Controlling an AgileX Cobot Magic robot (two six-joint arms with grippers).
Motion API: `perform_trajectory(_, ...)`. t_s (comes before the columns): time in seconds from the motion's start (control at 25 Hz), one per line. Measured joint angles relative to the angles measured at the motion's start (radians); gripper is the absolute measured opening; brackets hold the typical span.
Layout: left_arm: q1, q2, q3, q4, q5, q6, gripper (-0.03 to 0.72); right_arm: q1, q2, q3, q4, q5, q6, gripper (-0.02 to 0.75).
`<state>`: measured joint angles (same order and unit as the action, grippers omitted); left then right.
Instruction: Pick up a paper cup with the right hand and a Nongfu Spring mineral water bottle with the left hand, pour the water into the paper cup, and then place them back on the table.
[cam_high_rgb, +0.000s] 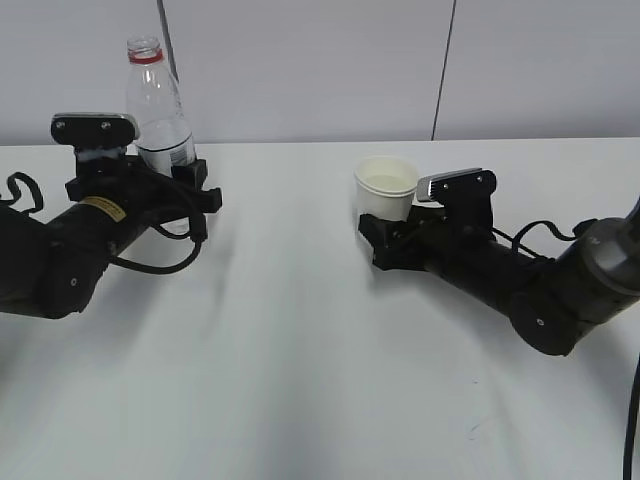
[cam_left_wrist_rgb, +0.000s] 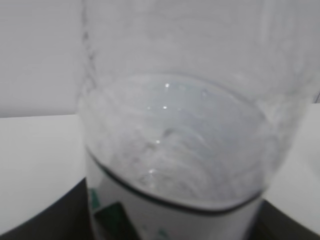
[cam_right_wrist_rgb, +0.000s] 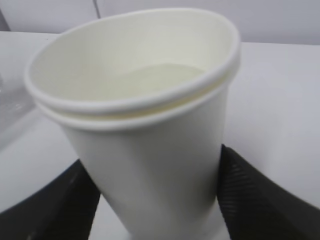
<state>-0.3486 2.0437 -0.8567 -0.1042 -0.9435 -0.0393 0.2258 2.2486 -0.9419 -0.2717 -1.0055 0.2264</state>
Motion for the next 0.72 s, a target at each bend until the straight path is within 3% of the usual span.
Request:
perform_trajectory(0.52, 0.0, 0.029, 0.0, 0.0, -0.041, 0.0, 0.405, 0.0, 0.0, 0.0, 0.344, 0.001, -0.172, 0.519)
perform_trajectory(0.72, 0.0, 0.029, 0.0, 0.0, -0.042, 0.0, 0.405, 0.0, 0.0, 0.0, 0.378, 0.001, -0.191, 0.519)
